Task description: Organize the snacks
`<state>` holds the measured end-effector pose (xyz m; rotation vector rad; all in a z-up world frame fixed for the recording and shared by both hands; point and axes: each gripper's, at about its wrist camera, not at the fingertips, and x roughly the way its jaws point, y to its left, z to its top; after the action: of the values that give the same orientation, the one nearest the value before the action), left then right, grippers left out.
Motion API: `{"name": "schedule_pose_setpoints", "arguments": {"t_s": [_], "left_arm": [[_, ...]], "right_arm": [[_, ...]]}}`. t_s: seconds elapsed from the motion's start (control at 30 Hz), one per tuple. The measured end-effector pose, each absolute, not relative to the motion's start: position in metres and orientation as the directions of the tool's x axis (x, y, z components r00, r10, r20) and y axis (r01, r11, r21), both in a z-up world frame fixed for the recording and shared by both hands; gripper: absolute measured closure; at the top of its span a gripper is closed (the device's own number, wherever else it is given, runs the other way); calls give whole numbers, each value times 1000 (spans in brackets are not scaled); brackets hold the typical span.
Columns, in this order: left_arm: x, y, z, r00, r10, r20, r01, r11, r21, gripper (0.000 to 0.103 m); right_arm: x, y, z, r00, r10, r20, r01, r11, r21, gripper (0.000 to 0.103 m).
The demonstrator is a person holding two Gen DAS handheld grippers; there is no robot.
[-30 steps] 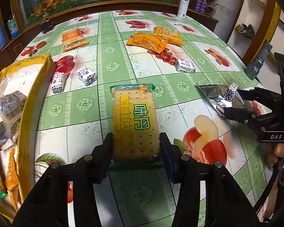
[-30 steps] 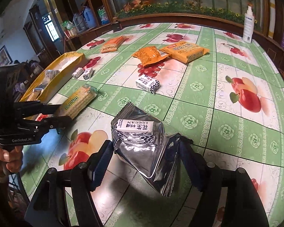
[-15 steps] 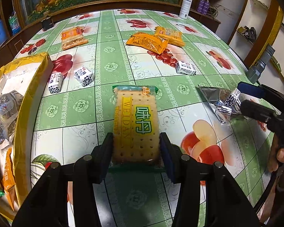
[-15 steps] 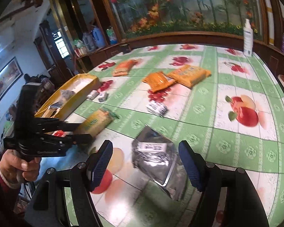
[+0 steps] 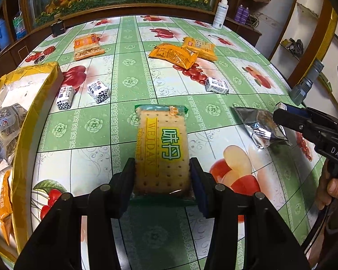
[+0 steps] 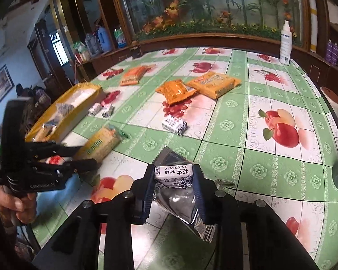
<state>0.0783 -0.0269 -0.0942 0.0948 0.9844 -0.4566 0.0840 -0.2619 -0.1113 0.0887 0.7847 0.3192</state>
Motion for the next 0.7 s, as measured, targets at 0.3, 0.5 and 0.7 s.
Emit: {"name": "schedule_pose_setpoints", "arguments": {"t_s": [0.3, 0.5, 0.7], "left_arm": [[63, -10, -68, 538, -344, -770, 382, 913, -141, 58], [49, -2, -62, 554, -346, -757, 376, 915, -143, 58], [35, 12, -50, 612, -297, -733, 328, 939, -106, 58]], "right_arm": [[67, -248, -89, 686, 359, -633, -286, 933, 219, 70], [58, -233, -90, 671, 392, -629, -319, 919, 232, 70], [52, -220, -90, 658, 421, -625, -346, 906, 246, 70]]}}
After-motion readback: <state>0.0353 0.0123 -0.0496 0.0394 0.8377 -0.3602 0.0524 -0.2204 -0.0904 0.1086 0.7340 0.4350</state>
